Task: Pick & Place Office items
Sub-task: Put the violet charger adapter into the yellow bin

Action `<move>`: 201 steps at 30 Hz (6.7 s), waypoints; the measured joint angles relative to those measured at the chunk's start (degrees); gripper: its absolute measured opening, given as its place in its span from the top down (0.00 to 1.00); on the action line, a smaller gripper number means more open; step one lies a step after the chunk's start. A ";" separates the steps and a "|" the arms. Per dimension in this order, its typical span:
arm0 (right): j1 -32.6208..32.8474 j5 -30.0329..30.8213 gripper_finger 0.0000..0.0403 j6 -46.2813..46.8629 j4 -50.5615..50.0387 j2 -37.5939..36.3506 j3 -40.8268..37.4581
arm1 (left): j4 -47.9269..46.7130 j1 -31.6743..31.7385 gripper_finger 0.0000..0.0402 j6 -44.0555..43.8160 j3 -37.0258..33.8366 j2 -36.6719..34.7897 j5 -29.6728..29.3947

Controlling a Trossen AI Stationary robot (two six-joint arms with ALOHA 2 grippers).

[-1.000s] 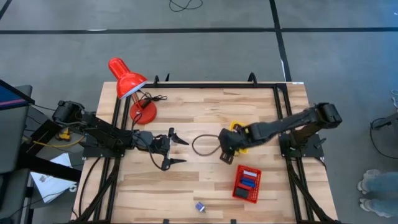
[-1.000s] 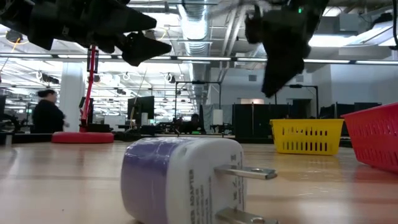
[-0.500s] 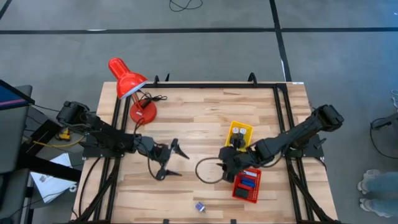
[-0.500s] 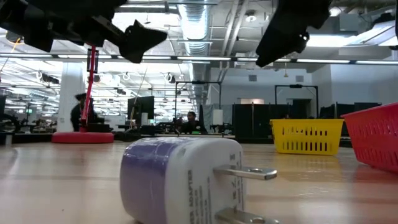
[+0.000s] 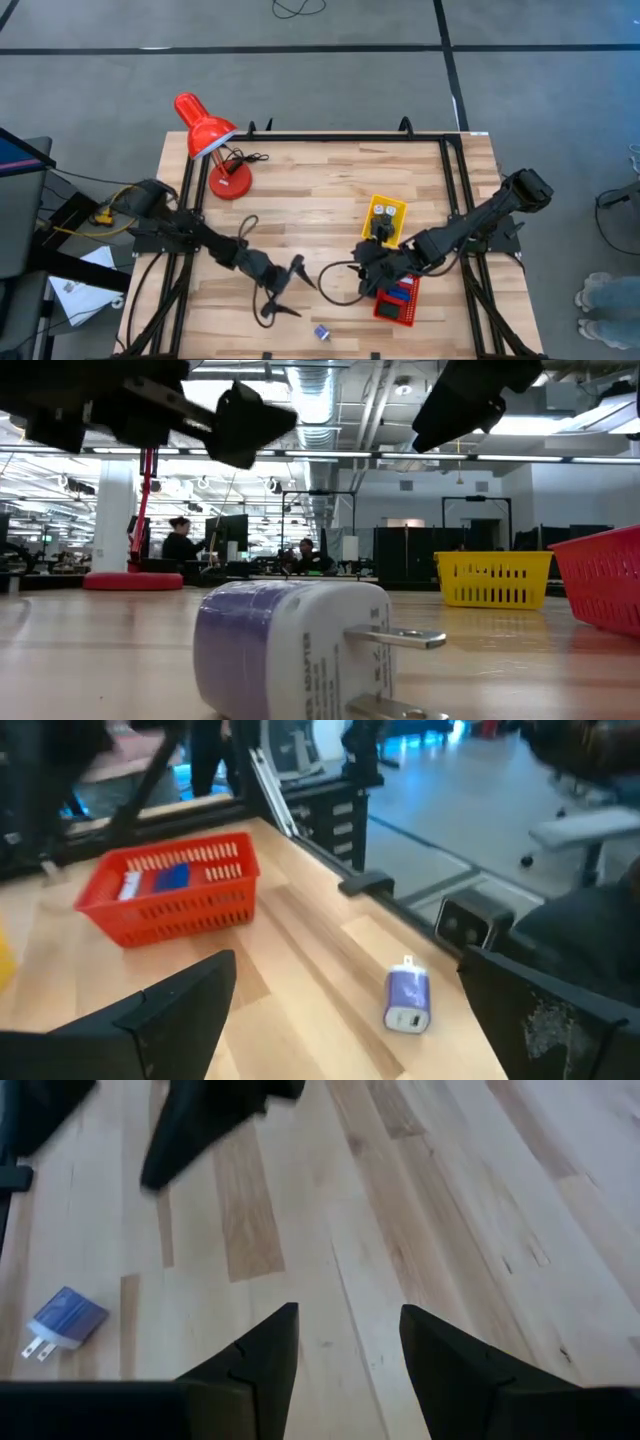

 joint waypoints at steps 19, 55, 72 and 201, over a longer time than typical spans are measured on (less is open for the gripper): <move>0.86 -0.04 0.58 3.06 2.46 0.00 0.00 | -0.78 -5.35 0.16 1.28 13.74 20.99 -1.31; 1.49 -0.22 0.58 3.07 3.83 0.00 0.00 | -1.31 -5.37 0.42 -1.41 17.53 26.33 -0.73; 1.49 -0.24 0.58 3.08 3.82 0.00 0.00 | -1.32 -5.37 0.66 -1.38 17.52 26.30 -0.69; -20.00 -7.31 0.71 24.74 -17.52 -24.90 -14.03 | -2.29 7.51 0.25 13.95 -11.51 -16.67 -34.87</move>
